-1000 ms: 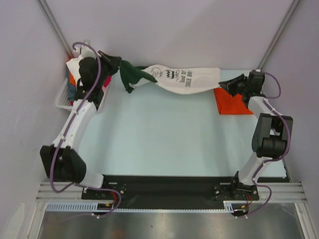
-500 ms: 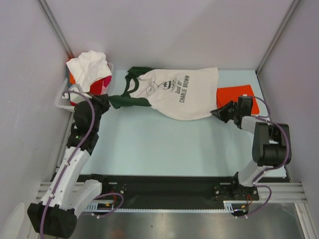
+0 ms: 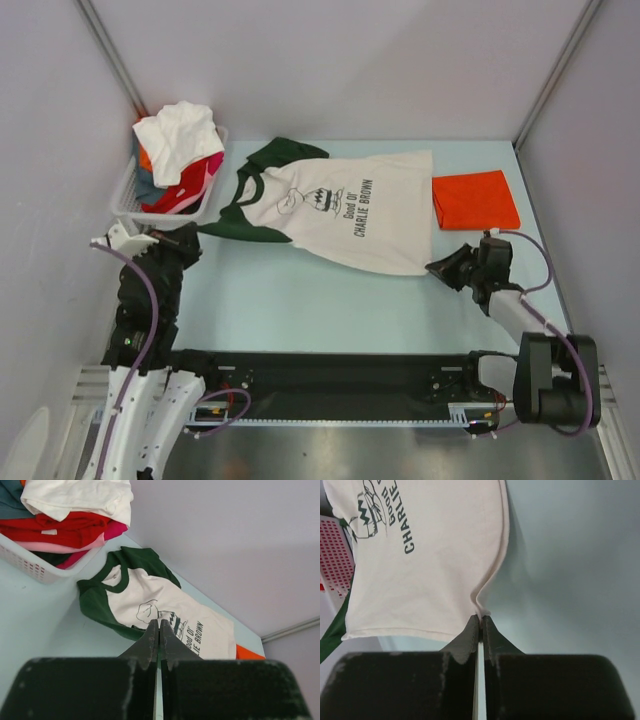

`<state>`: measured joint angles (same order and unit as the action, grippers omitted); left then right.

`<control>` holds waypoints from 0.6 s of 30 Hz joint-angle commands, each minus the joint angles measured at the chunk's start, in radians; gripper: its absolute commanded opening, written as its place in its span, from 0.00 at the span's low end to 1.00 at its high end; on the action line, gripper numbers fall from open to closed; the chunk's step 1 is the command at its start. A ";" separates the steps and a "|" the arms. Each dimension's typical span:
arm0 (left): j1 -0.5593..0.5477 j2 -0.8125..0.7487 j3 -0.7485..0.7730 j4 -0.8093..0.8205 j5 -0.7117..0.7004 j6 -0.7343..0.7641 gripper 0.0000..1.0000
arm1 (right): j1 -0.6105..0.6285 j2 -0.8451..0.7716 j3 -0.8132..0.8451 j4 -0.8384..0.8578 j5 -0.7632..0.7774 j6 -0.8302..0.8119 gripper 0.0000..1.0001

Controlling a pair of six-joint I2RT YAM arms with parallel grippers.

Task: Fold and stack the t-shirts
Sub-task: Flatten the tshirt out, then fold the tshirt

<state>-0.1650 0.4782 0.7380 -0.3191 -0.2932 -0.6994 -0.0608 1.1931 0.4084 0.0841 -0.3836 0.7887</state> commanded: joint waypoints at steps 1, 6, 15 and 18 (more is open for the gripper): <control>0.005 -0.078 -0.012 -0.101 0.049 -0.002 0.00 | -0.026 -0.128 -0.032 -0.078 0.037 -0.057 0.00; 0.005 -0.131 -0.048 -0.159 0.118 -0.034 0.00 | -0.047 -0.335 -0.042 -0.291 0.074 -0.091 0.00; 0.005 -0.152 -0.083 -0.190 0.147 -0.061 0.01 | -0.040 -0.464 -0.086 -0.380 0.094 -0.072 0.00; 0.005 -0.089 -0.089 -0.154 0.173 -0.072 0.00 | -0.025 -0.437 -0.065 -0.368 0.121 -0.074 0.00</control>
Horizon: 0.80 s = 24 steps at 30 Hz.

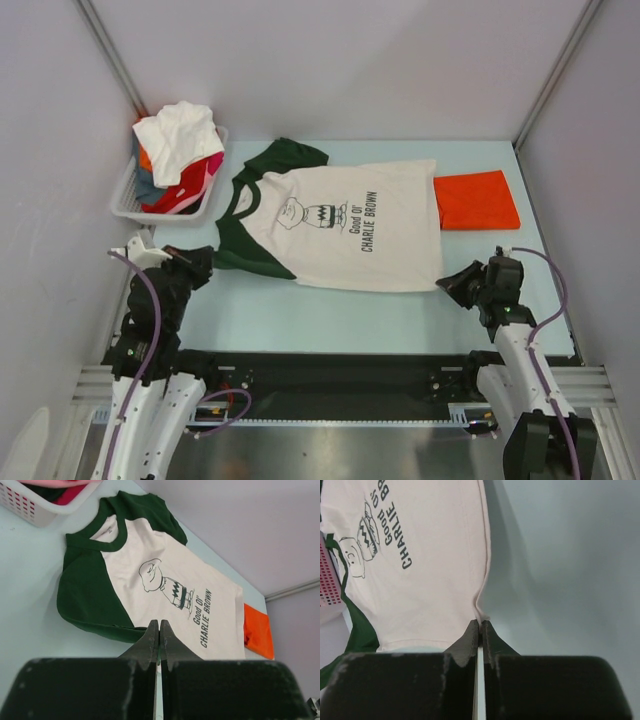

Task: Fold and stack the t-shirts
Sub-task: Fold the tshirt

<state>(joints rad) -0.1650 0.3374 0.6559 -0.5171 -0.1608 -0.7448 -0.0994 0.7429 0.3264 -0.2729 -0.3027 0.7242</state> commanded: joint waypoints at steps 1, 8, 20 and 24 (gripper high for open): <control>0.005 0.069 -0.009 0.054 0.046 -0.030 0.00 | 0.018 0.035 0.025 -0.006 0.048 -0.009 0.00; 0.005 0.225 0.019 0.189 0.044 -0.037 0.00 | 0.044 0.180 0.120 0.087 0.096 -0.005 0.00; 0.005 0.570 0.205 0.379 -0.036 -0.054 0.00 | 0.035 0.476 0.364 0.167 0.192 0.014 0.00; 0.007 0.687 0.295 0.440 -0.049 -0.057 0.00 | 0.029 0.571 0.419 0.199 0.188 0.033 0.00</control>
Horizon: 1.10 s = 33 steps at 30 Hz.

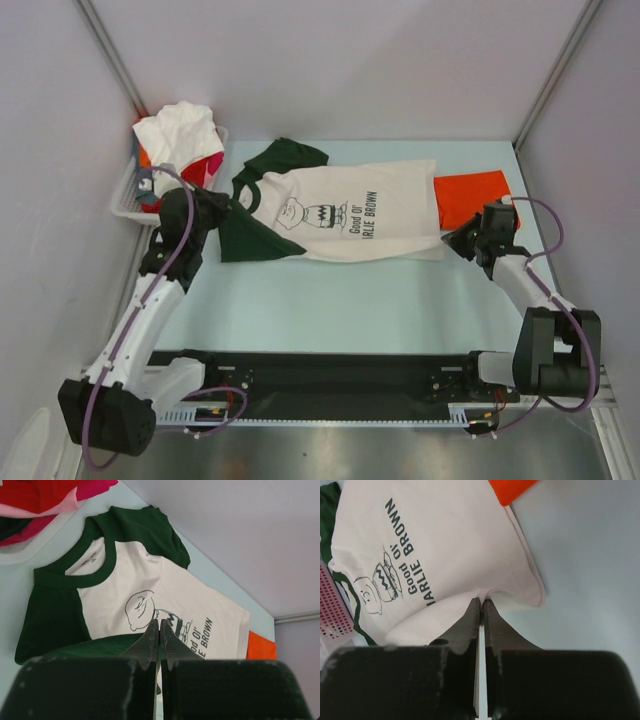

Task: Fold and stack the t-shirts
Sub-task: Fold the tshirt

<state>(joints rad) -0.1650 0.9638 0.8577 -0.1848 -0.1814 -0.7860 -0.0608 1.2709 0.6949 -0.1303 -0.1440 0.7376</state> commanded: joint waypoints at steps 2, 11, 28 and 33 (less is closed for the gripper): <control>0.007 0.134 0.150 0.114 -0.038 -0.007 0.00 | -0.010 0.096 0.084 0.079 0.026 0.029 0.00; 0.019 0.294 0.264 0.140 -0.049 -0.001 0.00 | -0.007 0.246 0.150 0.118 0.006 0.051 0.00; 0.061 0.495 0.422 0.165 -0.024 0.002 0.00 | 0.013 0.354 0.238 0.115 0.038 0.068 0.00; 0.068 0.552 0.489 0.171 -0.009 0.002 0.00 | 0.013 0.392 0.285 0.109 0.040 0.071 0.00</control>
<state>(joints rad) -0.1085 1.4982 1.2697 -0.0628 -0.2035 -0.7853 -0.0498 1.6424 0.9180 -0.0471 -0.1268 0.7975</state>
